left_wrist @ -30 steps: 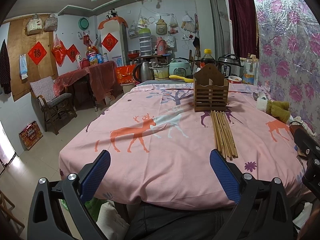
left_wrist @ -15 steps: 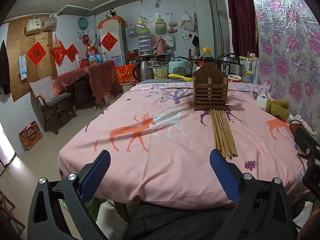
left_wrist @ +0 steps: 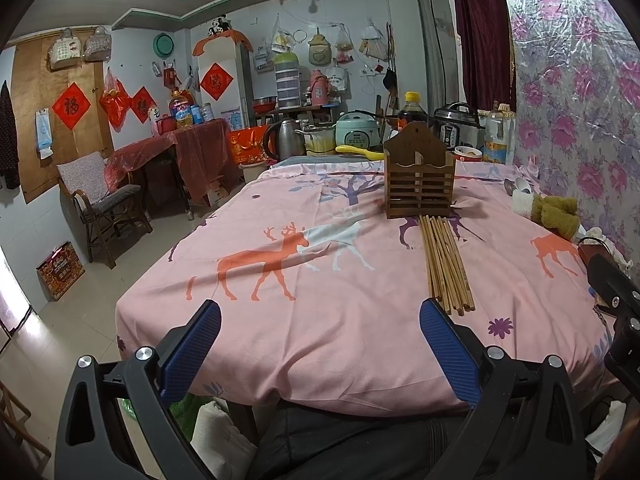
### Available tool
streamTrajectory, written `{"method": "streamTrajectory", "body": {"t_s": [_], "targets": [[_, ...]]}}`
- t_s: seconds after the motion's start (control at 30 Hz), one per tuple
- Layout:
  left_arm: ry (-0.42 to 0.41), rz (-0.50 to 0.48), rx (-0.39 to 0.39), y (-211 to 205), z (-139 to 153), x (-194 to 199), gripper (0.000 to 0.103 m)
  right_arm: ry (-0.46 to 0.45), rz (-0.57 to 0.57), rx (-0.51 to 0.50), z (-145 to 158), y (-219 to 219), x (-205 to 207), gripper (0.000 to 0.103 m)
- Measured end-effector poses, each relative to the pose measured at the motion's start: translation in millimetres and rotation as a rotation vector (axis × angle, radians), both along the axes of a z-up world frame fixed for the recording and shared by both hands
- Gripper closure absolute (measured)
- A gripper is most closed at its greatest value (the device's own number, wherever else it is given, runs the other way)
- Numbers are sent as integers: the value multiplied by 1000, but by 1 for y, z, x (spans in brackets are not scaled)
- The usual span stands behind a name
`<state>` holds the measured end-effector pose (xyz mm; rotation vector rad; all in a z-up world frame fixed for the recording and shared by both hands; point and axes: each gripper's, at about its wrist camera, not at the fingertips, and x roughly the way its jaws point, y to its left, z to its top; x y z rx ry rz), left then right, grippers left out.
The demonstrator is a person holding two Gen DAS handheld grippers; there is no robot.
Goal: Organize utensils
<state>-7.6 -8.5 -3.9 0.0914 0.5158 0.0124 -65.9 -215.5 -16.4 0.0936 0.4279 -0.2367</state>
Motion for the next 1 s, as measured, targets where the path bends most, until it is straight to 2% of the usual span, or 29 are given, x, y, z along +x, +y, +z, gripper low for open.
{"method": "streamTrajectory", "body": {"t_s": [0.47, 0.67, 0.8, 1.0], "targets": [[8, -3, 2, -1, -4, 1, 5, 16, 48, 15, -6, 3, 5, 6], [15, -2, -5, 0, -4, 2, 5, 6, 38, 127, -12, -16, 2, 6], [62, -5, -26, 8, -12, 17, 5, 36, -22, 171, -17, -35, 10, 6], [149, 21, 56, 11, -44, 55, 5, 80, -41, 163, -31, -58, 34, 6]]}}
